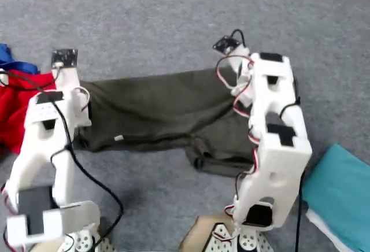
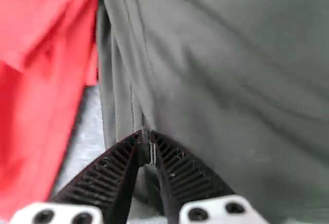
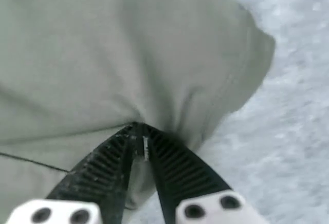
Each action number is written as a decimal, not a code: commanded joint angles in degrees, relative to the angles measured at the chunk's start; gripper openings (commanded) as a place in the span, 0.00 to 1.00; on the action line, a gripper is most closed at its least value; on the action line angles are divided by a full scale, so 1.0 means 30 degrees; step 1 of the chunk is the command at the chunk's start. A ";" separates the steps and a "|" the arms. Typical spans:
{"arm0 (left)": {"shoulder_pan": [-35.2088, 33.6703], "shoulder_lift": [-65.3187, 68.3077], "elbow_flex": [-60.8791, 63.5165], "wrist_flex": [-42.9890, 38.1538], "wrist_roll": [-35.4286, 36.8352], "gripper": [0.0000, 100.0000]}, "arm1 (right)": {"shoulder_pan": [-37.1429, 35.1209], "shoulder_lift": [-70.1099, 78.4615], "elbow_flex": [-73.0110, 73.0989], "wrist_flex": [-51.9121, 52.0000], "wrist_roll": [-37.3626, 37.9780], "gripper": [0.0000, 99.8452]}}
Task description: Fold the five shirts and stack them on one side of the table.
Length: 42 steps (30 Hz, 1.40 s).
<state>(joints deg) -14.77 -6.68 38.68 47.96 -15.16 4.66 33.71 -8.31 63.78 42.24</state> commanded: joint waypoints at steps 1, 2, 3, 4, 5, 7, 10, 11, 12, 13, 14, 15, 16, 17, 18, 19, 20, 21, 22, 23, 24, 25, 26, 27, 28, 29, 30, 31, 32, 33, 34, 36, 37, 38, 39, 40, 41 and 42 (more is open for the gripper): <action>-0.0176 0.2681 -0.1524 -0.0440 0.0117 0.02 | 0.0513 0.0982 -0.3941 0.1231 -0.0059 0.01; -0.0440 0.3385 -0.2139 -0.0322 0.0117 0.02 | 0.0513 0.1216 -0.4645 0.1582 -0.0059 0.01; -0.0586 0.4029 -0.2901 0.0117 0.0147 0.02 | 0.0513 0.1421 -0.5260 0.2022 -0.0059 0.01; -0.0733 0.4674 -0.3927 0.0645 0.0264 0.02 | 0.0513 0.1568 -0.5729 0.2462 -0.0029 0.01; -0.0967 0.5201 -0.4982 0.1289 0.0498 0.02 | 0.0454 0.1714 -0.6139 0.2960 0.0088 0.01; -0.1319 0.6374 -0.6886 0.2198 0.0850 0.02 | 0.0425 0.1744 -0.6696 0.3839 0.0527 0.01; -0.1612 0.8249 -0.9700 0.3458 0.0879 0.02 | 0.0542 0.1714 -0.7458 0.5070 0.0733 0.01; -0.1670 0.8747 -1.0667 0.4073 0.0850 0.02 | 0.0542 0.1714 -0.7751 0.5626 0.0733 0.01; -0.1670 0.9187 -1.1575 0.4747 0.0821 0.02 | 0.0542 0.1714 -0.8044 0.6242 0.0762 0.01; -0.1700 0.9480 -1.2396 0.5451 0.0791 0.02 | 0.0542 0.1714 -0.8366 0.6857 0.0762 0.00; -0.1700 0.9773 -1.3158 0.6125 0.0791 0.02 | 0.0542 0.1626 -0.8630 0.7443 0.0762 0.00; -0.1700 0.9861 -1.3890 0.6769 0.0791 0.02 | 0.0513 0.1392 -0.8718 0.7883 0.0762 0.00; -0.1670 0.9861 -1.4330 0.7179 0.0762 0.02 | 0.0513 0.1070 -0.8659 0.8147 0.0733 0.00; -0.1641 0.9861 -1.4769 0.7590 0.0645 0.02 | 0.0513 0.0630 -0.8542 0.8352 0.0645 0.00; -0.1612 0.9861 -1.5121 0.7912 0.0117 0.02 | 0.0513 0.0015 -0.8308 0.8381 0.0440 0.00; -0.1582 0.9832 -1.5443 0.8264 -0.0440 0.02 | 0.0513 -0.0689 -0.7985 0.8293 0.0088 0.00; -0.1582 0.9714 -1.5824 0.8703 -0.0733 0.02 | 0.0484 -0.1480 -0.7604 0.8264 -0.0176 0.00; -0.1612 0.9480 -1.6088 0.9231 -0.0733 0.02 | 0.0366 -0.2300 -0.7018 0.8264 -0.0352 0.00; -0.1670 0.9128 -1.6205 0.9700 -0.0850 0.02 | 0.0103 -0.3092 -0.6256 0.8293 -0.0440 0.00; -0.1700 0.8747 -1.6176 1.0081 -0.0938 0.02 | -0.0190 -0.3853 -0.5319 0.8293 -0.0469 0.00; -0.1700 0.8278 -1.6000 1.0462 -0.1231 0.02 | -0.0484 -0.4703 -0.4205 0.8234 -0.0498 0.00; -0.1612 0.7780 -1.5619 1.0842 -0.1582 0.02 | -0.0718 -0.5524 -0.2886 0.7883 -0.0527 0.00; -0.1553 0.7194 -1.5033 1.1048 -0.1875 0.02 | -0.0952 -0.6374 -0.1451 0.7326 -0.0527 0.00; -0.1524 0.6549 -1.4212 1.1106 -0.2051 0.02 | -0.1158 -0.7311 0.0161 0.6593 -0.0557 0.00; -0.1377 0.5788 -1.3158 1.1077 -0.2227 0.02 | -0.1304 -0.8278 0.1949 0.5597 -0.0762 0.00; -0.1201 0.4996 -1.1927 1.1048 -0.2549 0.02 | -0.1451 -0.9275 0.3707 0.4308 -0.1055 0.00; -0.0996 0.4147 -1.0549 1.0930 -0.2842 0.02 | -0.1538 -1.0212 0.5582 0.2960 -0.1407 0.00; -0.0674 0.3238 -0.8908 1.0696 -0.3018 0.02 | -0.1626 -1.1179 0.7370 0.1465 -0.1700 0.00; -0.0352 0.2183 -0.7209 1.0168 -0.3048 0.02 | -0.1626 -1.1971 0.9070 -0.0059 -0.2168 0.00; -0.0088 0.1099 -0.5451 0.9436 -0.2989 0.02 | -0.1597 -1.2733 1.0593 -0.1582 -0.2784 0.00; 0.0117 0.0044 -0.3722 0.8527 -0.2930 0.02 | -0.1509 -1.3319 1.2088 -0.3194 -0.3370 0.00; 0.0205 -0.1744 -0.0586 0.6154 -0.2139 0.02 | -0.1363 -1.3817 1.4256 -0.6037 -0.4132 0.00; 0.0205 -0.2447 0.0674 0.5158 -0.1846 0.02 | -0.1304 -1.3758 1.4784 -0.7033 -0.4366 0.01; 0.0205 -0.2974 0.1612 0.4396 -0.1612 0.02 | -0.1245 -1.3553 1.5106 -0.7766 -0.4601 0.01; 0.0205 -0.3326 0.2256 0.4044 -0.1436 0.02 | -0.1187 -1.3172 1.5077 -0.8205 -0.4835 0.01; 0.0205 -0.3414 0.2608 0.3839 -0.1172 0.02 | -0.1158 -1.2703 1.4901 -0.8557 -0.5070 0.01; 0.0205 -0.3355 0.2755 0.3751 -0.0879 0.02 | -0.1158 -1.2117 1.4667 -0.8791 -0.5158 0.01; 0.0234 -0.3209 0.2755 0.3751 -0.0557 0.02 | -0.1158 -1.1443 1.4315 -0.8938 -0.5275 0.01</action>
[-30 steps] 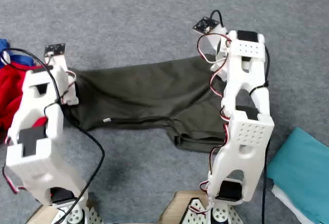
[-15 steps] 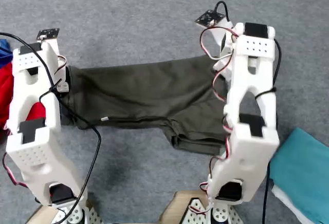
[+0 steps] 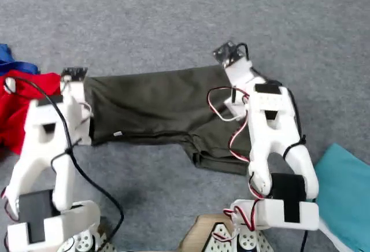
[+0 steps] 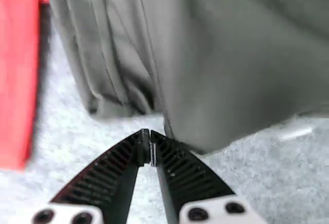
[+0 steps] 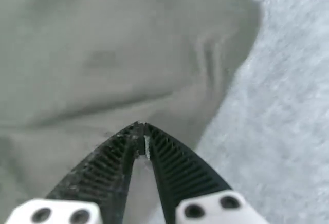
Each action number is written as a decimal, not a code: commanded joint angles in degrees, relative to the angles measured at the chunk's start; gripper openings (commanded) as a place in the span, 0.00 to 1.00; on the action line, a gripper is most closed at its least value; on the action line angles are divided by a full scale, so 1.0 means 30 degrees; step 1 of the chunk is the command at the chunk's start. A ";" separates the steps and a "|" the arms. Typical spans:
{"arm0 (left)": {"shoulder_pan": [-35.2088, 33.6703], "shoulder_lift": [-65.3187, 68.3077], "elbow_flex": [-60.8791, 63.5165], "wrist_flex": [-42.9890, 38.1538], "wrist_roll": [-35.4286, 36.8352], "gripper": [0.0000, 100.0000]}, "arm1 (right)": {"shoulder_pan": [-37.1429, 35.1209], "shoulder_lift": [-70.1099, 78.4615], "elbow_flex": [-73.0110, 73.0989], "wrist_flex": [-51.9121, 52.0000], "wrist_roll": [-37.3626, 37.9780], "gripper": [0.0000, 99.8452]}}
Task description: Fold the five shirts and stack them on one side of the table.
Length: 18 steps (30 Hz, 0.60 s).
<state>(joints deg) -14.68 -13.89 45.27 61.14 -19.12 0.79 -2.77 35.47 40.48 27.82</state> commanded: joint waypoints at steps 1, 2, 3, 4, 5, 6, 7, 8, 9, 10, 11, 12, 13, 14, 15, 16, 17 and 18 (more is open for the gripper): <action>0.0205 -0.0601 0.0498 -0.0703 0.1143 0.02 | 0.0132 0.1451 -0.0601 -0.1260 -0.0498 0.01; 0.0205 -0.0396 0.0352 -0.0938 0.1553 0.02 | 0.0132 0.2242 -0.0982 -0.1289 -0.0498 0.01; 0.0176 -0.0308 0.0176 -0.1114 0.1993 0.02 | 0.0132 0.2828 -0.1363 -0.1260 -0.0498 0.01; 0.0147 -0.0278 -0.0059 -0.1172 0.2462 0.02 | 0.0161 0.3297 -0.1773 -0.1114 -0.0469 0.01; 0.0147 -0.0278 -0.0469 -0.1055 0.2755 0.02 | 0.0220 0.3473 -0.2095 -0.1026 -0.0410 0.01; 0.0147 -0.0396 -0.0908 -0.0967 0.3018 0.02 | 0.0308 0.3531 -0.2271 -0.0908 -0.0352 0.01; 0.0147 -0.0571 -0.1465 -0.0615 0.3282 0.02 | 0.0366 0.3590 -0.2330 -0.0967 -0.0322 0.01; 0.0147 -0.0835 -0.2139 -0.0176 0.3516 0.02 | 0.0366 0.3590 -0.2330 -0.0967 -0.0322 0.01; 0.0147 -0.1099 -0.2784 0.0264 0.3634 0.02 | 0.0337 0.3590 -0.2330 -0.0967 -0.0293 0.01; 0.0059 -0.1275 -0.3370 0.0557 0.3780 0.02 | 0.0308 0.3619 -0.2330 -0.0967 -0.0117 0.01; 0.0000 -0.1363 -0.3897 0.0762 0.3956 0.02 | 0.0249 0.3619 -0.2330 -0.0938 0.0205 0.01; -0.0088 -0.1568 -0.4249 0.0908 0.4161 0.02 | 0.0190 0.3619 -0.2330 -0.0908 0.0410 0.01; -0.0469 -0.1744 -0.4542 0.0967 0.4396 0.02 | 0.0190 0.3648 -0.2330 -0.0908 0.0469 0.01; -0.0879 -0.1919 -0.4923 0.1143 0.4952 0.02 | 0.0190 0.3648 -0.2330 -0.0908 0.0469 0.01; -0.1289 -0.2183 -0.5451 0.1495 0.5890 0.02 | 0.0190 0.3648 -0.2330 -0.0908 0.0469 0.01; -0.1700 -0.2593 -0.5949 0.2139 0.6916 0.02 | 0.0190 0.3648 -0.2330 -0.0908 0.0498 0.01; -0.1905 -0.2769 -0.6183 0.2549 0.7707 0.02 | 0.0190 0.3648 -0.2330 -0.0908 0.0527 0.01; -0.1905 -0.2886 -0.6125 0.2579 0.8352 0.02 | 0.0190 0.3648 -0.2330 -0.0967 0.0527 0.01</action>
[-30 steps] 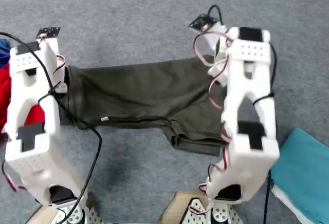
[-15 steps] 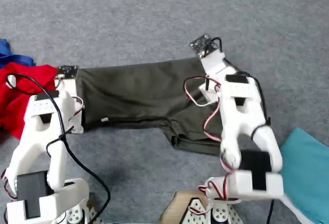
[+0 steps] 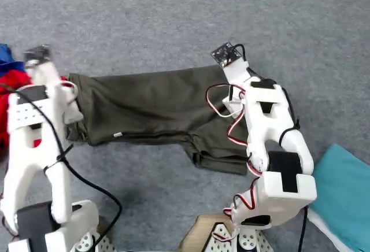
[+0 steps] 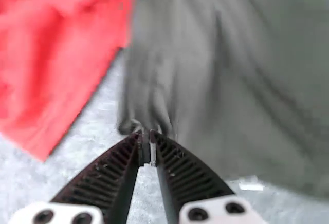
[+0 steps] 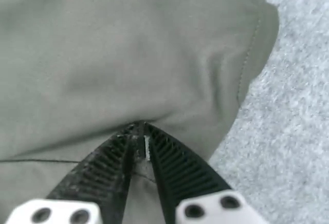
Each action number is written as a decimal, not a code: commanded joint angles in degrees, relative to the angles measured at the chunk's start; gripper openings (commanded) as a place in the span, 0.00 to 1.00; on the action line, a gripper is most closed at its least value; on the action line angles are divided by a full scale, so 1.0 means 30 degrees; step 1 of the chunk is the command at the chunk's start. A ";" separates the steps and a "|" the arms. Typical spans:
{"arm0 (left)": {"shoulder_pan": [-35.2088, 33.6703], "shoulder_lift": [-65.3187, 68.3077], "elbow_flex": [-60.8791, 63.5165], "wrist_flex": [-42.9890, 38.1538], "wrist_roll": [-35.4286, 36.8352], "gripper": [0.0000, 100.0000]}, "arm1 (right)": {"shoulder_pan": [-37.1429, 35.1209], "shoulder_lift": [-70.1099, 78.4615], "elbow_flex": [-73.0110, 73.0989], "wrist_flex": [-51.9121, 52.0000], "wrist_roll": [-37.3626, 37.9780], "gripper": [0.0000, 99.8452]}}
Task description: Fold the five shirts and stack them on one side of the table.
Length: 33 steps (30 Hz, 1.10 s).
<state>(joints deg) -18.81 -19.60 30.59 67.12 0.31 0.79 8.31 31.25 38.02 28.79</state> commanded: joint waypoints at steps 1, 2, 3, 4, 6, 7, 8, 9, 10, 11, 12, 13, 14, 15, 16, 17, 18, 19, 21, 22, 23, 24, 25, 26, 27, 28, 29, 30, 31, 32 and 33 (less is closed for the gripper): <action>-0.0234 -0.0835 -0.0762 0.0352 0.2256 0.02 | 0.0190 -0.0044 -0.0923 -0.0176 0.0293 0.01; 0.0176 -0.0601 -0.0088 -0.0352 0.2344 0.02 | 0.0190 -0.0044 -0.0923 -0.0176 0.0322 0.01; 0.0674 -0.0308 0.0733 -0.1201 0.2139 0.02 | 0.0190 -0.0044 -0.0952 -0.0176 0.0322 0.01; 0.1026 0.0132 0.1670 -0.2139 0.1934 0.02 | 0.0190 -0.0015 -0.1011 -0.0205 0.0410 0.01; 0.1524 0.1158 0.3282 -0.4161 0.1788 0.02 | 0.0190 0.0308 -0.1158 -0.0293 0.0645 0.01; 0.1553 0.1744 0.3839 -0.4982 0.1817 0.02 | 0.0190 0.0454 -0.1363 -0.0147 0.0645 0.01; 0.1553 0.2330 0.4161 -0.5538 0.1846 0.02 | 0.0190 0.0601 -0.1568 0.0000 0.0586 0.01; 0.1524 0.2945 0.4308 -0.5832 0.1817 0.02 | 0.0190 0.0718 -0.1773 0.0264 0.0615 0.01; 0.1465 0.3560 0.4366 -0.5978 0.1817 0.02 | 0.0190 0.0835 -0.1949 0.0440 0.0615 0.01; 0.1407 0.4088 0.4366 -0.6007 0.1817 0.02 | 0.0190 0.0894 -0.2066 0.0527 0.0615 0.01; 0.1231 0.4469 0.4337 -0.6037 0.1788 0.02 | 0.0190 0.0952 -0.2066 0.0586 0.0674 0.01; 0.1026 0.4791 0.4190 -0.6007 0.1788 0.02 | 0.0190 0.0952 -0.2066 0.0586 0.0674 0.01; 0.0674 0.4938 0.3927 -0.5861 0.1788 0.02 | 0.0190 0.0952 -0.2066 0.0586 0.0674 0.01; 0.0234 0.4938 0.3810 -0.5802 0.1788 0.02 | 0.0190 0.0952 -0.2066 0.0586 0.0674 0.01; -0.0205 0.4967 0.3663 -0.5685 0.1758 0.02 | 0.0190 0.0982 -0.2066 0.0586 0.0674 0.01; -0.0615 0.5055 0.3546 -0.5626 0.1641 0.02 | 0.0190 0.0982 -0.2066 0.0586 0.0674 0.01; -0.0996 0.5055 0.3546 -0.5626 0.1201 0.02 | 0.0190 0.0982 -0.2066 0.0586 0.0674 0.01; -0.1289 0.4996 0.3604 -0.5626 0.0645 0.02 | 0.0190 0.0982 -0.2066 0.0586 0.0703 0.01; -0.1729 0.4938 0.3692 -0.5626 -0.0117 0.02 | 0.0103 0.1011 -0.2066 0.0645 0.1231 0.01; -0.1934 0.4938 0.3692 -0.5626 -0.0381 0.02 | -0.0132 0.1011 -0.2066 0.0674 0.1524 0.01; -0.2081 0.4938 0.3692 -0.5626 -0.0645 0.02 | -0.0278 0.1011 -0.2095 0.0879 0.1875 0.01; -0.2227 0.4938 0.3634 -0.5626 -0.0879 0.02 | -0.0366 0.1040 -0.2271 0.1114 0.2227 0.01; -0.2344 0.4938 0.3546 -0.5626 -0.1084 0.02 | -0.0396 0.1099 -0.2447 0.1348 0.2374 0.01; -0.2432 0.4938 0.3516 -0.5626 -0.1231 0.02 | -0.0396 0.1304 -0.2652 0.1553 0.2520 0.01; -0.2462 0.4908 0.3487 -0.5626 -0.1348 0.02 | -0.0396 0.1597 -0.2945 0.1758 0.2520 0.01; -0.2491 0.4908 0.3399 -0.5626 -0.1495 0.02 | -0.0396 0.1919 -0.3385 0.2227 0.2520 0.01; -0.2520 0.4908 0.3311 -0.5597 -0.1700 0.02 | -0.0396 0.2242 -0.3971 0.2755 0.2520 0.01; -0.2520 0.4908 0.3282 -0.5597 -0.1905 0.02 | -0.0396 0.2623 -0.4527 0.3311 0.2520 0.01; -0.2520 0.4908 0.3106 -0.5538 -0.2051 0.02 | -0.0366 0.3033 -0.5055 0.3780 0.2520 0.01; -0.2403 0.4908 0.2872 -0.5040 -0.2081 0.02 | -0.0337 0.3355 -0.5495 0.4190 0.2520 0.01; -0.2315 0.4908 0.2403 -0.4308 -0.2022 0.02 | -0.0308 0.3678 -0.5846 0.4484 0.2462 0.00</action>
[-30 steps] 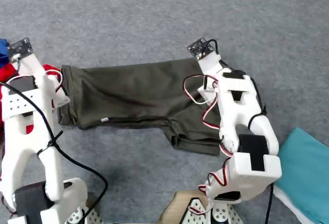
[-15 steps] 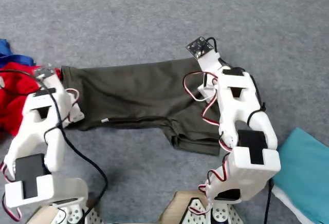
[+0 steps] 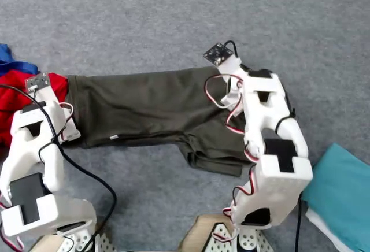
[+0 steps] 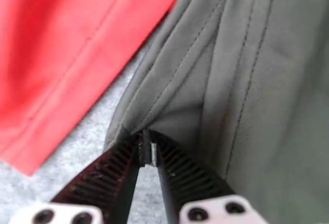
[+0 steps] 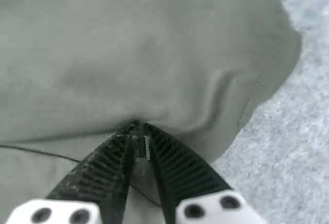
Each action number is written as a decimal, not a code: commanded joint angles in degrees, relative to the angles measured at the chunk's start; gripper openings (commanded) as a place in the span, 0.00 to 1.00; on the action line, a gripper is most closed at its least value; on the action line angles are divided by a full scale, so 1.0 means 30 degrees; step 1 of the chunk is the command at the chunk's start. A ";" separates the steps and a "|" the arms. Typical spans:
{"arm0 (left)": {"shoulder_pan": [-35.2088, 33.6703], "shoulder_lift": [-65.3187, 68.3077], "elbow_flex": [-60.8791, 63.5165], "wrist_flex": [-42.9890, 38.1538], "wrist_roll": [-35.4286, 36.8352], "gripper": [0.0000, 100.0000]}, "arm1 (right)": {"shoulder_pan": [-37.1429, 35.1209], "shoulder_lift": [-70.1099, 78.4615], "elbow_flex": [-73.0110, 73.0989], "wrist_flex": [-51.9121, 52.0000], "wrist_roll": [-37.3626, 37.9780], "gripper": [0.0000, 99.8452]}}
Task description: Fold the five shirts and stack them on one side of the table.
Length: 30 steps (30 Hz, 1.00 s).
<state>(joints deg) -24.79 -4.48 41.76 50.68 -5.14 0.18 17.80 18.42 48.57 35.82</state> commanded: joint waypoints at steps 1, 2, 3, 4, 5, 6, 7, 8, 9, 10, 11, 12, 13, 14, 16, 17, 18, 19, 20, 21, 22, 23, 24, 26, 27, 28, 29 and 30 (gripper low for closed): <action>0.0000 -0.0132 -0.1905 0.1963 -0.0147 0.02 | -0.0073 0.0689 -0.1861 0.1231 0.0088 0.00; 0.0381 -0.0132 -0.2579 0.2725 -0.0117 0.02 | -0.0073 0.0747 -0.1949 0.1319 0.0088 0.00; 0.0791 -0.0132 -0.3223 0.3458 0.0117 0.02 | -0.0073 0.0747 -0.1949 0.1319 0.0088 0.00; 0.1319 -0.0132 -0.3927 0.4103 0.0586 0.02 | -0.0073 0.0747 -0.1949 0.1319 0.0088 0.00; 0.1817 -0.0132 -0.4689 0.4777 0.0996 0.02 | -0.0073 0.0747 -0.1949 0.1319 0.0088 0.00; 0.2315 -0.0132 -0.5451 0.5451 0.1260 0.02 | -0.0073 0.0747 -0.1949 0.1319 0.0088 0.00; 0.2901 -0.0132 -0.6154 0.6125 0.1407 0.02 | -0.0073 0.0747 -0.1949 0.1319 0.0088 0.00; 0.3546 -0.0132 -0.6711 0.6769 0.1436 0.02 | -0.0073 0.0747 -0.1949 0.1319 0.0088 0.00; 0.4249 -0.0132 -0.7121 0.7385 0.1436 0.02 | -0.0073 0.0747 -0.1949 0.1319 0.0088 0.00; 0.4982 -0.0132 -0.7385 0.7971 0.1436 0.02 | -0.0073 0.0747 -0.1949 0.1319 0.0088 0.00; 0.5685 -0.0132 -0.7355 0.8352 0.1377 0.02 | -0.0073 0.0747 -0.1949 0.1319 0.0088 0.00; 0.6242 -0.0132 -0.7326 0.8762 0.1319 0.02 | -0.0073 0.0747 -0.1949 0.1319 0.0088 0.00; 0.6681 -0.0132 -0.7092 0.9055 0.1319 0.02 | -0.0073 0.0747 -0.1949 0.1319 0.0088 0.00; 0.6974 -0.0132 -0.6799 0.9260 0.1319 0.02 | -0.0073 0.0747 -0.1949 0.1289 0.0088 0.00; 0.7238 -0.0132 -0.6066 0.9348 0.1407 0.02 | -0.0073 0.0747 -0.1949 0.1289 0.0088 0.00; 0.7179 -0.0132 -0.5773 0.9231 0.1465 0.03 | -0.0073 0.0747 -0.1949 0.1289 0.0088 0.00; 0.6886 -0.0132 -0.5597 0.9143 0.1670 0.04 | -0.0073 0.0747 -0.1949 0.1289 0.0088 0.00; 0.6388 -0.0132 -0.5451 0.8850 0.2286 0.07 | -0.0073 0.0747 -0.1949 0.1289 0.0088 0.00; 0.5890 -0.0132 -0.5392 0.8674 0.2930 0.10 | -0.0073 0.0747 -0.1949 0.1289 0.0088 0.00; 0.5275 -0.0132 -0.5392 0.8645 0.3370 0.13 | -0.0073 0.0747 -0.1949 0.1289 0.0088 0.00; 0.4777 -0.0132 -0.5392 0.8645 0.3487 0.15 | -0.0073 0.0747 -0.1949 0.1289 0.0088 0.00; 0.4337 -0.0132 -0.5392 0.8674 0.3458 0.16 | -0.0073 0.0747 -0.1949 0.1289 0.0088 0.00; 0.3956 -0.0132 -0.5363 0.8703 0.3458 0.16 | -0.0073 0.0747 -0.1949 0.1289 0.0088 0.00; 0.3546 -0.0132 -0.5304 0.8938 0.3194 0.16 | -0.0073 0.0747 -0.1949 0.1289 0.0088 0.00; 0.3516 -0.0132 -0.5275 0.9114 0.2989 0.16 | -0.0073 0.0747 -0.1949 0.1289 0.0088 0.00; 0.3516 -0.0132 -0.5187 0.9143 0.2901 0.16 | -0.0073 0.0747 -0.1949 0.1289 0.0088 0.00; 0.3546 -0.0132 -0.5011 0.9143 0.2872 0.16 | -0.0073 0.0747 -0.1949 0.1289 0.0088 0.00; 0.3604 -0.0132 -0.4835 0.9055 0.2872 0.16 | -0.0073 0.0747 -0.1949 0.1289 0.0088 0.00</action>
<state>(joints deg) -13.54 -4.48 26.81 77.58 3.91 0.18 20.00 14.81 52.00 35.82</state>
